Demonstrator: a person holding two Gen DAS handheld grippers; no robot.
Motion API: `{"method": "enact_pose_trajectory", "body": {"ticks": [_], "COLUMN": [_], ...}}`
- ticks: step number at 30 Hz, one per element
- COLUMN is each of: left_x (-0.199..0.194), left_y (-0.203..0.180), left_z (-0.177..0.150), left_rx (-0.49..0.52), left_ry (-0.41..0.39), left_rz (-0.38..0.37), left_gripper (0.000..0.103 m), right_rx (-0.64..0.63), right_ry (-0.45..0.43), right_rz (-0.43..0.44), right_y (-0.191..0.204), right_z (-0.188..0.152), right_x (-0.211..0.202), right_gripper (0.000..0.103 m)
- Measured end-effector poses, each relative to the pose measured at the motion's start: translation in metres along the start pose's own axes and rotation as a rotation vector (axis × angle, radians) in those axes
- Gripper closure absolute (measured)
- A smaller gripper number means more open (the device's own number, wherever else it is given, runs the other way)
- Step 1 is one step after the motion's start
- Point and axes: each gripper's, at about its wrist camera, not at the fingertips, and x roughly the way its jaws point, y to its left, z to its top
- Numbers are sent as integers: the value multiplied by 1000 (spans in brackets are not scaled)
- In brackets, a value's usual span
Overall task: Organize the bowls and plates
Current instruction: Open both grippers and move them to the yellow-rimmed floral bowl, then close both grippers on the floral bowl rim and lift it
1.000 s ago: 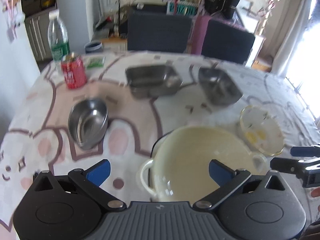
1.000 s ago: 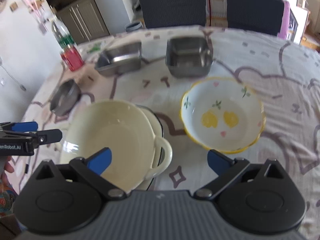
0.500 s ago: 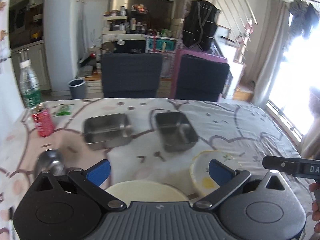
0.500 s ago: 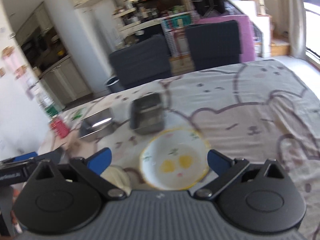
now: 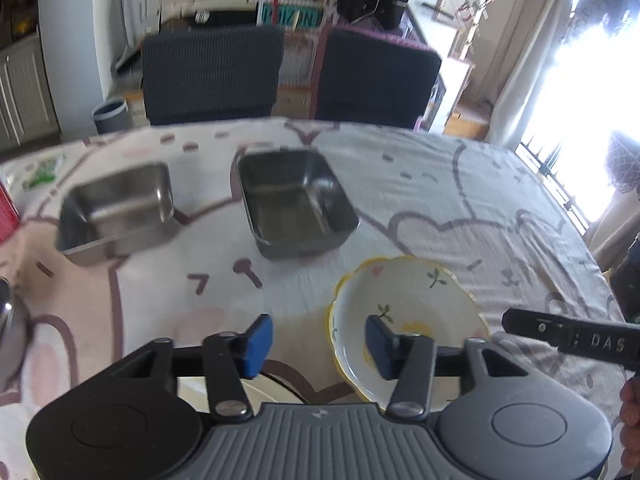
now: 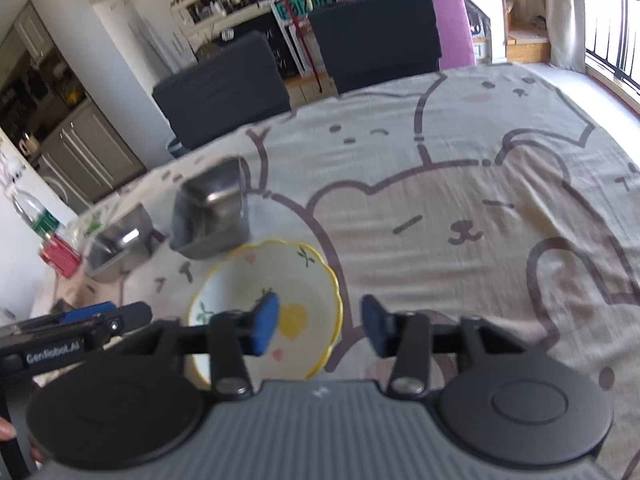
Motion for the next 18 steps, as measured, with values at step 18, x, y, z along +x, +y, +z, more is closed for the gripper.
{"method": "enact_pose_trajectory", "body": {"ticks": [18], "left_x": [68], "left_y": [3], "left_z": [4], "left_rx": [1], "left_ry": [163], "left_rz": [-84], "left_gripper": [91], "right_rx": [4], "right_ry": [152], "right_rz": [-33], "right_y": [-7], "right_z": [4], "right_x": [78], "right_gripper": [88]}}
